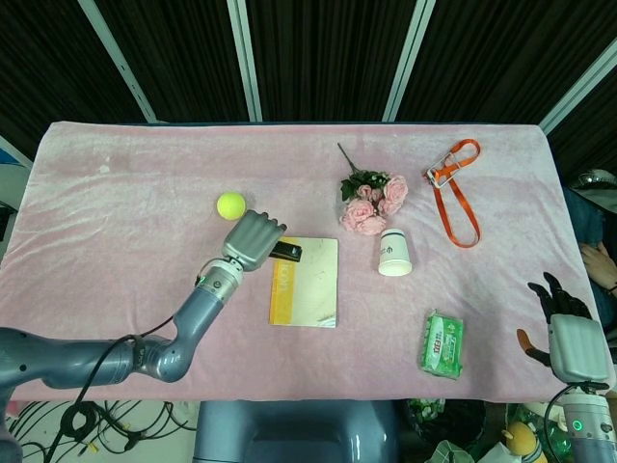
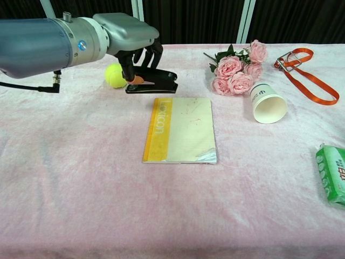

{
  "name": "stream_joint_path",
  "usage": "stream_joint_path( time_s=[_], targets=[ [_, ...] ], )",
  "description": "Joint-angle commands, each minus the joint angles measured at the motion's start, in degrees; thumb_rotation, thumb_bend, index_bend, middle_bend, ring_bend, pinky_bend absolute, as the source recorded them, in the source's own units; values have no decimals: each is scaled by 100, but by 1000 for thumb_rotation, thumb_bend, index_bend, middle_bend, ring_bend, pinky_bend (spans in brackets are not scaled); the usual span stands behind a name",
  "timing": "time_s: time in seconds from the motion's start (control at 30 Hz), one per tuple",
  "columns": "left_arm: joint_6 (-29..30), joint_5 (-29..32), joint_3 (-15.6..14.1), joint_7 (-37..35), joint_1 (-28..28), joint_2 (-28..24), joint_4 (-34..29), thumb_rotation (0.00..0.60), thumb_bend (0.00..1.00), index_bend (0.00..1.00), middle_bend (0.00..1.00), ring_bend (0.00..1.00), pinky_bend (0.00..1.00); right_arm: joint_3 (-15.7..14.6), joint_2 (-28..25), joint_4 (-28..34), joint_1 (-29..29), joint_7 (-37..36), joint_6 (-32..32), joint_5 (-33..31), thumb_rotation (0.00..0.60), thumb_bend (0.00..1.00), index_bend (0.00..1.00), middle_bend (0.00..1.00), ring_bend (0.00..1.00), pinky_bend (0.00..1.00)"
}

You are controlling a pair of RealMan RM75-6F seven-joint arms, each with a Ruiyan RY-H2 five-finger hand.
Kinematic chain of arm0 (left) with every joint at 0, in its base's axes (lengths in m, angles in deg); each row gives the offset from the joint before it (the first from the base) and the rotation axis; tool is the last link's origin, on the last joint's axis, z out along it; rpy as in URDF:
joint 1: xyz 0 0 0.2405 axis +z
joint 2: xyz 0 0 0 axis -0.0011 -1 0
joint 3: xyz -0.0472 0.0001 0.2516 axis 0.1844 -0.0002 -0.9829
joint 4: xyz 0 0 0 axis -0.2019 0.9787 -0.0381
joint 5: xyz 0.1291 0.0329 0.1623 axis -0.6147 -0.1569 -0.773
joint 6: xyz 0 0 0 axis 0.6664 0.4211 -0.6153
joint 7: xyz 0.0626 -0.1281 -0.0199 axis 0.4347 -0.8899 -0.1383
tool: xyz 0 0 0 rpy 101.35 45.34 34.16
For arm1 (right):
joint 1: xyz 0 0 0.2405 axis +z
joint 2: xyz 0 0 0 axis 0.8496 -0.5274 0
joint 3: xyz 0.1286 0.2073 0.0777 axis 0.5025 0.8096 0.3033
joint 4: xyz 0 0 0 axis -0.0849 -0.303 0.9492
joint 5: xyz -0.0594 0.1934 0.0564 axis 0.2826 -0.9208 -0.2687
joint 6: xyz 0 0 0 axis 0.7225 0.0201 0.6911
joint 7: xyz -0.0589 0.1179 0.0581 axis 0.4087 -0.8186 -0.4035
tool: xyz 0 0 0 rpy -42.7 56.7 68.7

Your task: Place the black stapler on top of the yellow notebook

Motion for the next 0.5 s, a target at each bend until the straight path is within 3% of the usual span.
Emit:
stream_joint_path(
  time_s=[0.03, 0.23, 0.5],
  targets=[
    [-128, 385, 130, 275, -275, 342, 255, 600, 399, 498, 534, 412, 571, 9, -3, -4, 2, -15, 8, -18, 600, 231, 198, 65, 190, 213],
    [-174, 708, 254, 461, -551, 804, 582, 600, 399, 499, 534, 412, 572, 15, -10, -11, 10, -38, 37, -39, 600, 231, 198, 65, 190, 213],
    [-201, 941, 195, 690, -734, 1174, 945, 600, 399, 500, 534, 412, 572, 13, -20, 2, 11, -45, 44, -42, 600, 232, 198, 65, 190, 213]
  ],
)
